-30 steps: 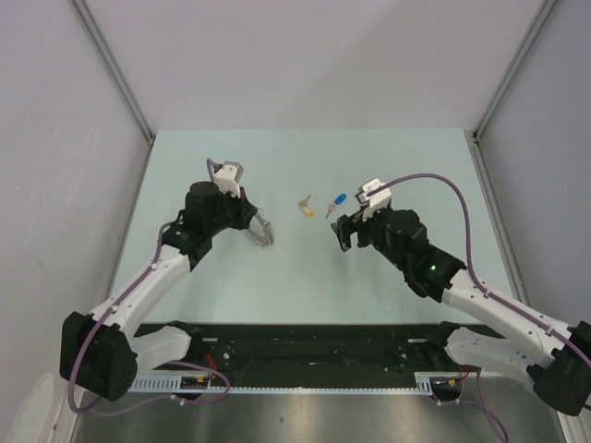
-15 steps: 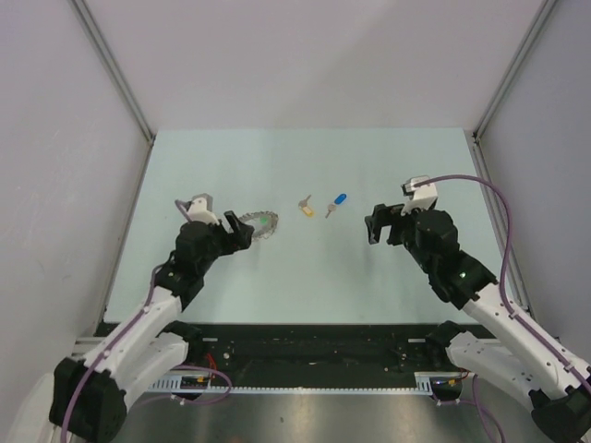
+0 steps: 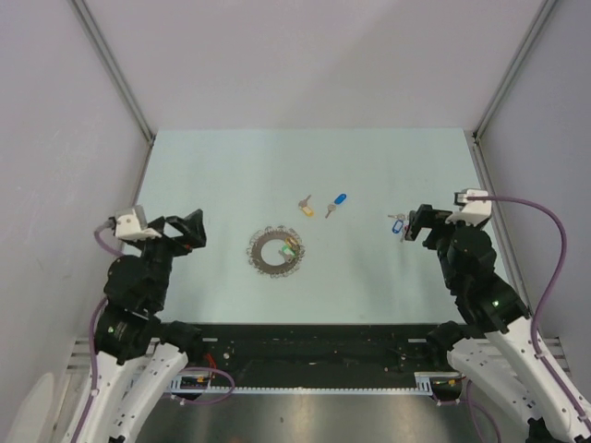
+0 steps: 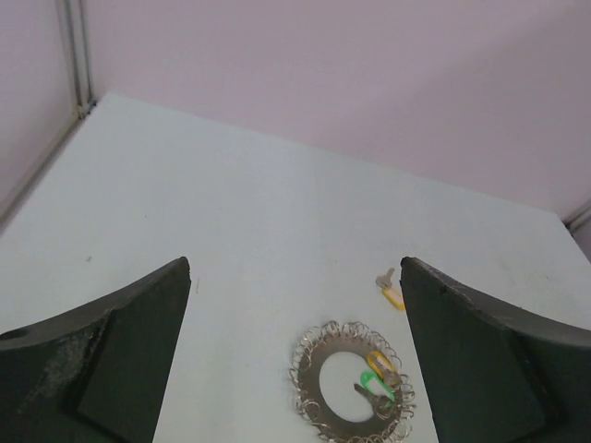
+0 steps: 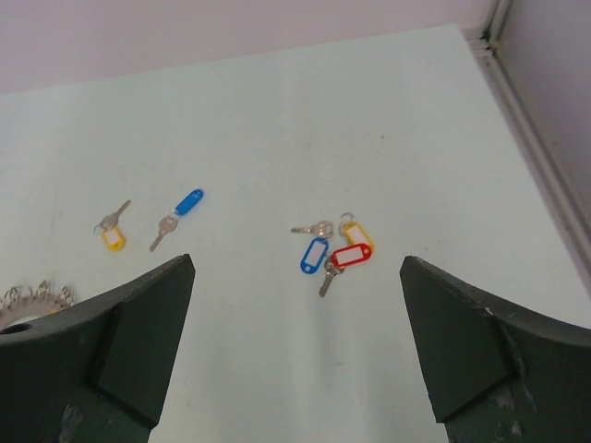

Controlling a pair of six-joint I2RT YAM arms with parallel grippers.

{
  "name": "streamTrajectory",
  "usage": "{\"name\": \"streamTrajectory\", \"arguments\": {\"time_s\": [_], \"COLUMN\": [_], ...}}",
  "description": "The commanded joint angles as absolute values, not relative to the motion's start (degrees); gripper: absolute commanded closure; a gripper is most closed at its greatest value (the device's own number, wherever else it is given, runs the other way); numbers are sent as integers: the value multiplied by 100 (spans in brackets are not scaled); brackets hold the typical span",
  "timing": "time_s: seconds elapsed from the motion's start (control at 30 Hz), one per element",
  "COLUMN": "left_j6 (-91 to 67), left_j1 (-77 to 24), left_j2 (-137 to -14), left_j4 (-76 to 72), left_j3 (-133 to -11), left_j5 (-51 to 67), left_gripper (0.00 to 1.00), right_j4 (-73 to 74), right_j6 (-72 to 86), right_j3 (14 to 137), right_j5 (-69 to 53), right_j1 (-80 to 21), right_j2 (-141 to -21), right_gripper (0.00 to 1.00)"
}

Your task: Put the keys on the keyring

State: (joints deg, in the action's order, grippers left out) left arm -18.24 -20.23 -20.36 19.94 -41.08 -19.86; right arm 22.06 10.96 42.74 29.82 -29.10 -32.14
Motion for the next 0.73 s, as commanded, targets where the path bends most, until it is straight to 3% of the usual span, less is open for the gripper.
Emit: {"name": "streamTrajectory", "arguments": {"time_s": [0.0,0.33,0.7], "left_j6": [-1231,-1002,-993], "left_j1": [-2004,-2004,-1995], "left_j2": [-1513,-511,-536], "left_j4": [2294,1758,1678], "left_j3": [-4254,-3490,-3314], "left_j5": [-2575,-2795,-2689], "left_gripper": [0,0,0], "right_j4": [2224,2417,2338], "right_j6": [704,282,317], "right_j3": [4342,4351,4078], "right_j5": [3647,4104,4289], "right_j1": [-2865,-2865,-2848], "right_j2": [-2796,-2066,-1828], "right_gripper": [0,0,0]}}
